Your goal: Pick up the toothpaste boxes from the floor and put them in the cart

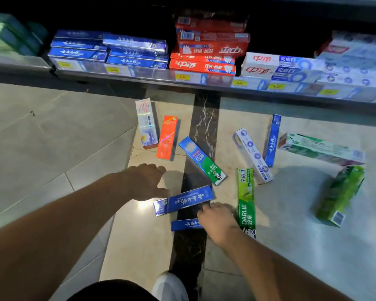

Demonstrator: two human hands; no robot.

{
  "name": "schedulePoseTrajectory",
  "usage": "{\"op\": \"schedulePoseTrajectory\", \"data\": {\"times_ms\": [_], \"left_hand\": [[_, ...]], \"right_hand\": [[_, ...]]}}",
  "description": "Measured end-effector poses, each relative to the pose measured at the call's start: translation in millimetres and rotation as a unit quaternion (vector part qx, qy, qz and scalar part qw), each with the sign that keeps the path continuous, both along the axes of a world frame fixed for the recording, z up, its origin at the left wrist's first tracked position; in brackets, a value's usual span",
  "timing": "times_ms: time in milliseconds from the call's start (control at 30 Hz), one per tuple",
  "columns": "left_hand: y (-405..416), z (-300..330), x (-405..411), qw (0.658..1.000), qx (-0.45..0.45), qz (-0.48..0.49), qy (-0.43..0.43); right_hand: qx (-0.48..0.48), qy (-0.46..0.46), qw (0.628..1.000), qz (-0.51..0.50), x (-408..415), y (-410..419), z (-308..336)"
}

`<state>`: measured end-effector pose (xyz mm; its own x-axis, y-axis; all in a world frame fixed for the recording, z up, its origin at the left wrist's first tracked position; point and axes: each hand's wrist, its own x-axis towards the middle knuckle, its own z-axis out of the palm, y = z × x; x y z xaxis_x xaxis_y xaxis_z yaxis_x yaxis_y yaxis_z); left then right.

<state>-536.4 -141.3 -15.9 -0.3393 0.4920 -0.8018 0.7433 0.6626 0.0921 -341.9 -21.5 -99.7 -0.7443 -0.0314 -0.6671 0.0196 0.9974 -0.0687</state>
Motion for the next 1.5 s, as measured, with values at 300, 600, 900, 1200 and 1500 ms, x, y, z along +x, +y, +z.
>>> {"op": "schedulePoseTrajectory", "data": {"times_ms": [300, 600, 900, 1200, 1500], "left_hand": [[-12, -3, -10, 1.000, -0.001, -0.007, 0.028], [17, -49, 24, 0.999, 0.020, -0.046, 0.006], [39, -90, 69, 0.989, 0.004, -0.130, 0.067], [46, -88, 64, 1.000, 0.011, 0.016, -0.013], [33, 95, 6, 0.717, 0.258, 0.565, -0.315]], "right_hand": [[-0.093, -0.041, 0.982, -0.161, -27, 51, 34], [-0.379, -0.009, 0.751, -0.541, -31, 148, 102], [-0.441, 0.032, 0.687, -0.577, -6, 188, 109], [-0.431, 0.034, 0.688, -0.583, -18, 187, 106], [-0.419, 0.038, 0.663, -0.619, -30, 169, 206]]}}
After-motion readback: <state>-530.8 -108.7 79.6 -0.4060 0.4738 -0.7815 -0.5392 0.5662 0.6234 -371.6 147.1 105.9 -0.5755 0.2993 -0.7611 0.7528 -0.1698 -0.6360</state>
